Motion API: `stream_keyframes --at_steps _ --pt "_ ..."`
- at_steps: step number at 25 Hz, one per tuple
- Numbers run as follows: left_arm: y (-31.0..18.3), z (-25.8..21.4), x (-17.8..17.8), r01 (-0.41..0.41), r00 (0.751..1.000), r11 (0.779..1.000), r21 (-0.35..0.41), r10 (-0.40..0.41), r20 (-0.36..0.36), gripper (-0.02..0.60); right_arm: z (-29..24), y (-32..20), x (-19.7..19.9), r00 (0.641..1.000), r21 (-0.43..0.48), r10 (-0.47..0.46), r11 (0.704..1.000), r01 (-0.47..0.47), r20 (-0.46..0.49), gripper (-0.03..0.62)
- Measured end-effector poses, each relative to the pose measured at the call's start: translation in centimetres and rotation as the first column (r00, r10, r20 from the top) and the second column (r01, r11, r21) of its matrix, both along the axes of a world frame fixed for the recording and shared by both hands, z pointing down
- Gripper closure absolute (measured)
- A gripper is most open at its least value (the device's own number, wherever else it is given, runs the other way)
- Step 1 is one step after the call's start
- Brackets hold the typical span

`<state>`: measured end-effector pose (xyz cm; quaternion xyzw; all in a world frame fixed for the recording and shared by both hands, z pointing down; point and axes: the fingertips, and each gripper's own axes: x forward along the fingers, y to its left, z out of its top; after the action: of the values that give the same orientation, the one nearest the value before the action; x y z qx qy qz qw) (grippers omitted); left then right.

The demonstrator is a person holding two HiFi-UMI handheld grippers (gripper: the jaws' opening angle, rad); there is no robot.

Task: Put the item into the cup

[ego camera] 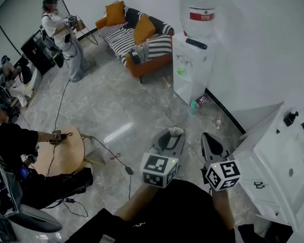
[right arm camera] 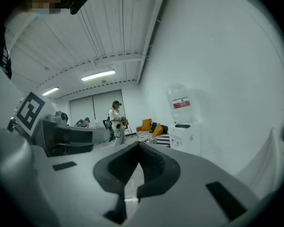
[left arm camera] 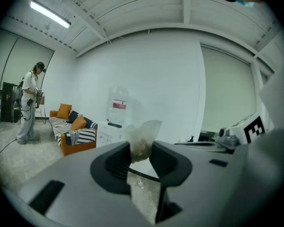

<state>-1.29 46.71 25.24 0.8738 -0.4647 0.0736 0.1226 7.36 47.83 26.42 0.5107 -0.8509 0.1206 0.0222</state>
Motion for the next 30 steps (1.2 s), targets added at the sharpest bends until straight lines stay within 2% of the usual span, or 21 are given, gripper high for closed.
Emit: stream_keyframes --at_steps 5,15,24,30 --pt "0.0 -0.3 0.9 -0.016 1.0 1.0 0.003 0.016 -0.015 0.469 -0.4 -0.3 0.4 1.0 0.009 -0.007 1.0 0.008 -0.008 0.585" --pt "-0.4 0.1 0.2 0.015 1.0 1.0 -0.005 -0.015 -0.018 0.469 0.3 -1.2 0.0 0.999 -0.001 -0.033 0.999 0.033 0.009 0.585" --pt "-2.8 -0.6 0.5 0.007 0.999 1.0 0.023 -0.006 -0.043 0.469 -0.2 -3.4 0.9 1.0 0.02 -0.03 0.999 0.03 0.002 0.585" --pt "-6.2 0.3 -0.6 0.031 0.997 1.0 0.003 -0.031 -0.075 0.469 0.6 -6.5 1.1 1.0 -0.001 -0.03 1.0 0.03 -0.009 0.585"
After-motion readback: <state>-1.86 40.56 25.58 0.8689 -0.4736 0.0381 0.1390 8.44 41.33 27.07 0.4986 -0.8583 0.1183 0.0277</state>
